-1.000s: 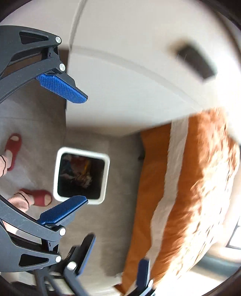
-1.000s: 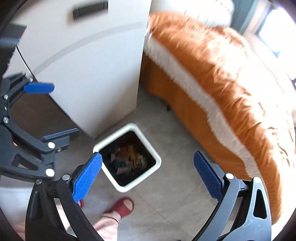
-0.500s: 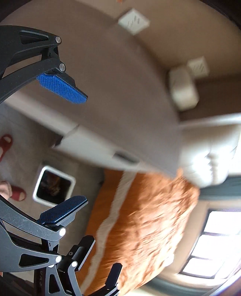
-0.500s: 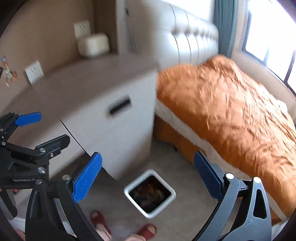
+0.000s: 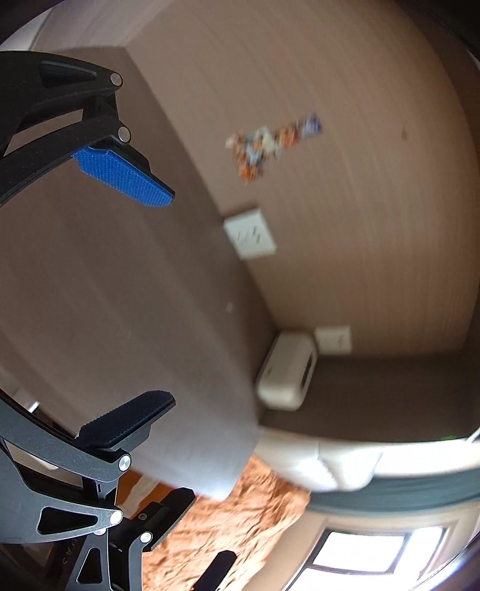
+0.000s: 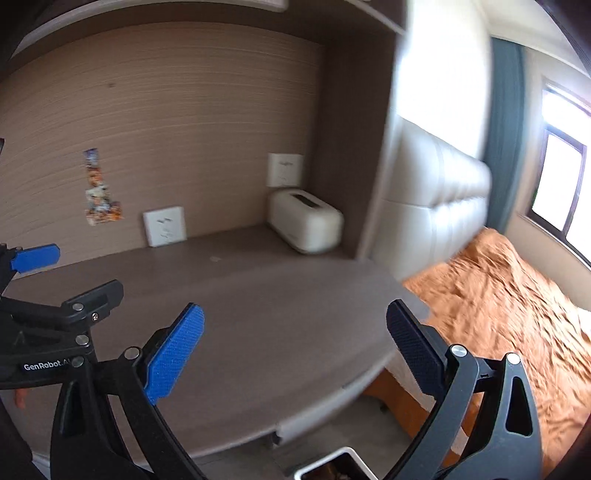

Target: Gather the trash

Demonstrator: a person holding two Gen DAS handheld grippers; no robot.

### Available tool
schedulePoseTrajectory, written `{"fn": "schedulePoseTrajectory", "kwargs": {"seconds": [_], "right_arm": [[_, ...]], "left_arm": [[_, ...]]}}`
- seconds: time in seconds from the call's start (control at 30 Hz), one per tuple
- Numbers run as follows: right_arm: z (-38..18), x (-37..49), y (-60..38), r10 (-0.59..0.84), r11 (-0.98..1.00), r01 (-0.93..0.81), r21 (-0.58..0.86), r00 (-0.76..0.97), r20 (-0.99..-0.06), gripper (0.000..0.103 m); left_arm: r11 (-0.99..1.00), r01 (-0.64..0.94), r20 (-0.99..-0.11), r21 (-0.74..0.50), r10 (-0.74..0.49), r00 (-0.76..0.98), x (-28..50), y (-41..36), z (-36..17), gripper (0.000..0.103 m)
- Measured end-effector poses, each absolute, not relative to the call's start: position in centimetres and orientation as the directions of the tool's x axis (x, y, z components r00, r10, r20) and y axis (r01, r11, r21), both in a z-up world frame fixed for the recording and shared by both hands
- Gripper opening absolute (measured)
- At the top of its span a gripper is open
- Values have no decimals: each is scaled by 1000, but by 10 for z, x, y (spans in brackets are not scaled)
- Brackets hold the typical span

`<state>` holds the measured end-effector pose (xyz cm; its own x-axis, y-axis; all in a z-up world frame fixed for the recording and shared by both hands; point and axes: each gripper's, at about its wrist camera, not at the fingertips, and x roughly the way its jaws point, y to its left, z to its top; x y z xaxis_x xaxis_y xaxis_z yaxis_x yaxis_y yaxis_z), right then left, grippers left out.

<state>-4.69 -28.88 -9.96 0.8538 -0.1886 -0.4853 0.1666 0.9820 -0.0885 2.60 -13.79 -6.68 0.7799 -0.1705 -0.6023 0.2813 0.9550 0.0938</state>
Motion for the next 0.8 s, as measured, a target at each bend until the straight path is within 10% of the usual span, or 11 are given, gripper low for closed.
{"fn": "schedulePoseTrajectory", "kwargs": {"seconds": [0.8], "right_arm": [[-55,-1,-183,-70,994,28,-106,902,-426,99]], "left_arm": [[984,156,-581,89,-76,811,56,-36,-35,98]]}}
